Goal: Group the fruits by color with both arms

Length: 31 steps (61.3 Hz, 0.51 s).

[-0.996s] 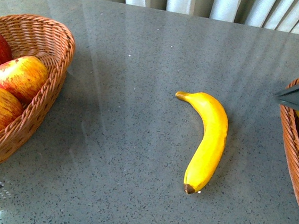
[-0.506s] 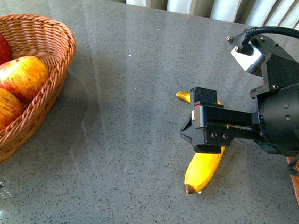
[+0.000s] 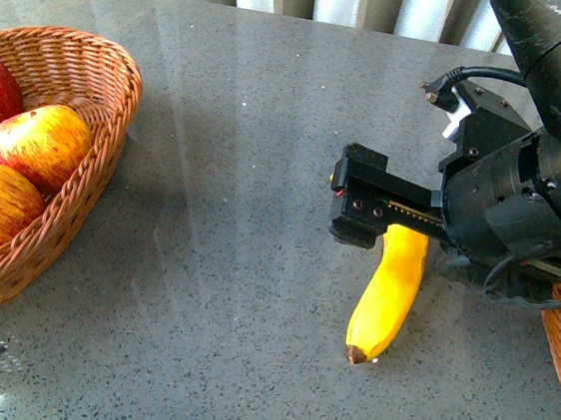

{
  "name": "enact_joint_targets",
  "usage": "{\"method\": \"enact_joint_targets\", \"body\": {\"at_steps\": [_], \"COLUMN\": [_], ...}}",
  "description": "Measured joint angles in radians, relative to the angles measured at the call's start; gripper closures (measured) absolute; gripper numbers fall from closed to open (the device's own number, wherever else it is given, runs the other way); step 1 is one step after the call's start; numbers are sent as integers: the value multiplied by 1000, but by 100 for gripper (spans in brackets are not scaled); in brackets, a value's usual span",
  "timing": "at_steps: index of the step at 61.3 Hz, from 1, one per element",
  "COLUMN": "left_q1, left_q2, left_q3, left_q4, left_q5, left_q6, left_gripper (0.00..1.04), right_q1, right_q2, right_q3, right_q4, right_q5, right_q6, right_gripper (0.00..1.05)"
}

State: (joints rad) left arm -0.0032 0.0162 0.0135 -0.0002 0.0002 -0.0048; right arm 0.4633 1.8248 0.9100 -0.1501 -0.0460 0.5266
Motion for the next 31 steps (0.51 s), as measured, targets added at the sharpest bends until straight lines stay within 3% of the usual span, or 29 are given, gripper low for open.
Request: {"method": "enact_joint_targets", "body": {"at_steps": [21,31], "left_q1": [0,0], "left_q2": [0,0], "left_q3": [0,0], "left_q4": [0,0], "left_q5": [0,0], "left_q6": [0,0], "left_gripper": [9,9], "right_q1": [0,2], "right_q2": [118,118], "right_q3": [44,43], "right_q4": [23,28], "right_q5": [2,-10], "right_q6": [-4,-4], "right_gripper": [10,33]}}
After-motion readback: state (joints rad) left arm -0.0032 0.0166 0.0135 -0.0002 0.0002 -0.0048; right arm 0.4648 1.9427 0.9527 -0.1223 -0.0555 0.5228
